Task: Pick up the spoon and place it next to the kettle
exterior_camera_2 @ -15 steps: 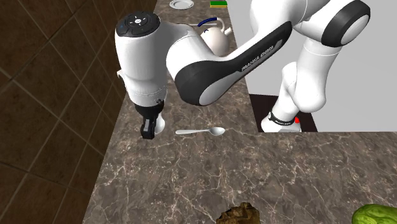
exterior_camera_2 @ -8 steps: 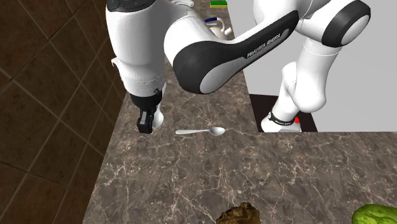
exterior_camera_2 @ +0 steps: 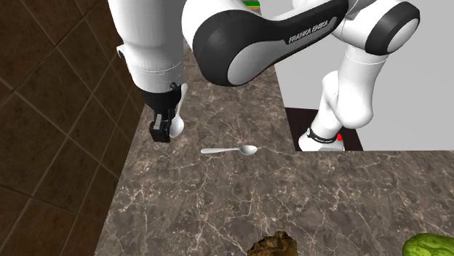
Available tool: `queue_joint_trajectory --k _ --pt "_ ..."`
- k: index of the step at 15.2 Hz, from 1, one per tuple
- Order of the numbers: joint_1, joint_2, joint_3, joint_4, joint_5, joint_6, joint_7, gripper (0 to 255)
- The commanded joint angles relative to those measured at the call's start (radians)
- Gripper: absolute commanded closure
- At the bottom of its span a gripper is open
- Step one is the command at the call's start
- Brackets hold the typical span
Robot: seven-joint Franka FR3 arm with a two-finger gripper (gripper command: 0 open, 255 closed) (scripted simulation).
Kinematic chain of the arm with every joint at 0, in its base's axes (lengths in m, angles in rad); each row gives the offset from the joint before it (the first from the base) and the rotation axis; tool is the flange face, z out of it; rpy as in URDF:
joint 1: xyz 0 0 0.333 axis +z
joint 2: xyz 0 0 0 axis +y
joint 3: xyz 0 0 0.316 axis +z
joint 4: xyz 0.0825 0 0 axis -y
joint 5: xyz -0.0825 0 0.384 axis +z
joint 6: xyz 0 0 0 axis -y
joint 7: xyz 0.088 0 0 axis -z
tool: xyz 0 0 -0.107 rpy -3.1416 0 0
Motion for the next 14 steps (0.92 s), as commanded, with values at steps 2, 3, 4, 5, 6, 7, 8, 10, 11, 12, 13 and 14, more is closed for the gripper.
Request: queue_joint_trajectory --k 2,3,4,5,6,7,8,10,11,12,13,14 --pt "0.005 0.013 0.002 0.057 -0.005 -0.045 -0.001 255" --pt "0.007 0.019 0.002 0.078 -0.007 -0.061 -0.002 255" --pt "0.010 0.025 0.003 0.100 -0.010 -0.077 -0.002 255" --pt "0.012 0.031 0.004 0.122 -0.013 -0.094 -0.002 255" --pt "0.015 0.038 0.004 0.145 -0.016 -0.110 -0.003 255" --pt "0.017 0.043 0.005 0.162 -0.018 -0.122 -0.003 255" --pt "-0.004 0.014 -0.004 0.124 -0.002 -0.109 -0.027 255" --pt "-0.043 -0.038 -0.023 0.058 0.026 -0.086 -0.077 255" --pt "-0.060 -0.063 -0.033 0.028 0.039 -0.076 -0.102 255" --pt "-0.076 -0.085 -0.045 0.000 0.051 -0.067 -0.127 255" --pt "-0.092 -0.106 -0.057 -0.025 0.062 -0.059 -0.153 255" --pt "-0.107 -0.126 -0.068 -0.049 0.073 -0.051 -0.179 255"
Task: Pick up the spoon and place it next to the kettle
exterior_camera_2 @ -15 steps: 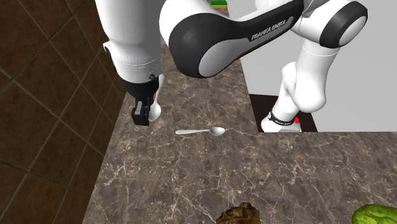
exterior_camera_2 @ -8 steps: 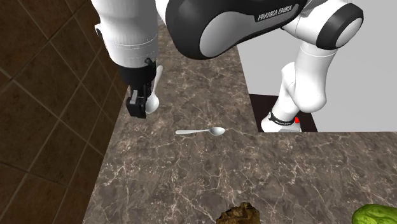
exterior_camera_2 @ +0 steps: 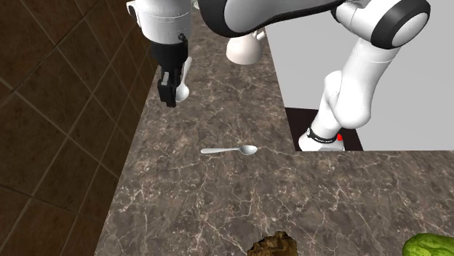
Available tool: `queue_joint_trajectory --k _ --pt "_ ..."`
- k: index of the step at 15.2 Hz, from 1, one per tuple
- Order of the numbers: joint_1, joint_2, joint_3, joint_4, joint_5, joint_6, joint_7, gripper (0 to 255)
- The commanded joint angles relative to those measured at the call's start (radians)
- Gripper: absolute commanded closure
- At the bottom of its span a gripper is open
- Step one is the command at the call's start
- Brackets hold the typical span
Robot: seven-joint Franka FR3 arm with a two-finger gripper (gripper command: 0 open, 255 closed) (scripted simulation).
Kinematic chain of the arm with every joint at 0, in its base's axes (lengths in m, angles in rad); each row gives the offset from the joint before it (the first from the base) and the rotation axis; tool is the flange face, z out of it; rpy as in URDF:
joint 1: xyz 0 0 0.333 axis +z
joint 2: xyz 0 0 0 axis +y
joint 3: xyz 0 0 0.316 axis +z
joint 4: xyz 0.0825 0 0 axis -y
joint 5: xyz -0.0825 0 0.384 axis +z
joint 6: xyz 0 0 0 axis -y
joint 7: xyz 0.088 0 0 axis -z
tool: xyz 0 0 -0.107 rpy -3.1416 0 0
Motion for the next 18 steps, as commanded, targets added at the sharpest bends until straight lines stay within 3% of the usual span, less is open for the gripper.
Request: queue_joint_trajectory --k 1,9,18 --pt "-0.029 -0.039 -0.024 -0.048 0.020 0.016 -0.052 255" --pt "-0.126 -0.141 -0.132 -0.169 0.072 0.050 -0.256 255" --pt "-0.220 -0.170 -0.260 -0.204 0.098 0.062 -0.479 255"
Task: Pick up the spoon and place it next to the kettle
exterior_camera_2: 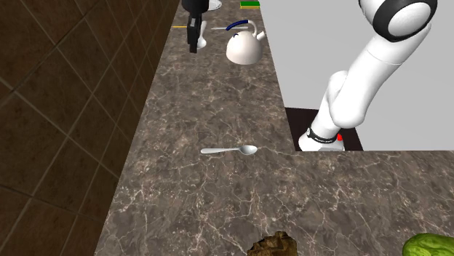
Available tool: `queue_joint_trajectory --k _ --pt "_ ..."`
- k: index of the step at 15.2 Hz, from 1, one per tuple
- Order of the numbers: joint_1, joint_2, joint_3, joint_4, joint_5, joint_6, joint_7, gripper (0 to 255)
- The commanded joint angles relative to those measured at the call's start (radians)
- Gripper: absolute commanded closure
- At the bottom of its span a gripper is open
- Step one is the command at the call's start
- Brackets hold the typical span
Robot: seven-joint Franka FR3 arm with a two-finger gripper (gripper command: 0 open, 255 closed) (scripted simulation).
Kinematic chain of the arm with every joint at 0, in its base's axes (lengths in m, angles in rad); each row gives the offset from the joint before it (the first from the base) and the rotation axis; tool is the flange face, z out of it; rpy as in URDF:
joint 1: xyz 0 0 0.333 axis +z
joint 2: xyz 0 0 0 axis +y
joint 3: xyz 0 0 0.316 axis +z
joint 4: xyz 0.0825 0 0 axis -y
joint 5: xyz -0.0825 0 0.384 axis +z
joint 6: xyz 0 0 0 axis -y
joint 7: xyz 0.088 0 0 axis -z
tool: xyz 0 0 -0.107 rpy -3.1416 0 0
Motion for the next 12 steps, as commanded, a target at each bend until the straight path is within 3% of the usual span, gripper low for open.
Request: queue_joint_trajectory --k 1,12 --pt "-0.021 0.001 -0.028 -0.002 0.004 0.004 -0.050 255" --pt "-0.127 0.078 -0.162 0.074 0.033 0.002 -0.293 255"
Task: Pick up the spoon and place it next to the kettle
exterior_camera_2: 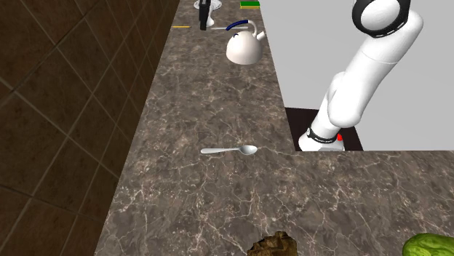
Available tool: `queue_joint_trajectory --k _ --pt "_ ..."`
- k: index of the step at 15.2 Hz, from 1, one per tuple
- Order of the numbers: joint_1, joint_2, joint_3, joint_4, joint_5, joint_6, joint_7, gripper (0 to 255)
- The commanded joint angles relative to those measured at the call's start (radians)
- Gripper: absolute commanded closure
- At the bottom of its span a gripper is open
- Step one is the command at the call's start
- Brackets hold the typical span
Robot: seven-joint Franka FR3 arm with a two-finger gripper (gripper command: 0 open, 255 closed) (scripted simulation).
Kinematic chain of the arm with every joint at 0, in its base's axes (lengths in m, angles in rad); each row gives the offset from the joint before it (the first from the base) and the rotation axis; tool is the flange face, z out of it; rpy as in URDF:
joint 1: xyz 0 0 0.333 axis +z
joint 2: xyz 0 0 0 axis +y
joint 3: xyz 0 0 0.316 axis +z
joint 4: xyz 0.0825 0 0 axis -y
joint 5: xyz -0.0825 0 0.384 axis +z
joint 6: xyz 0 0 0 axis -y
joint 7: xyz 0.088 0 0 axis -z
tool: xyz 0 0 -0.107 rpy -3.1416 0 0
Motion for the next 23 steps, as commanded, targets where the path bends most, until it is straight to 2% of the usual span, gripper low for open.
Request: queue_joint_trajectory --k 1,23 --pt "-0.007 0.001 -0.007 -0.023 0.002 0.023 -0.016 255" --pt "-0.006 -0.027 -0.006 -0.352 0.002 0.326 -0.022 255"
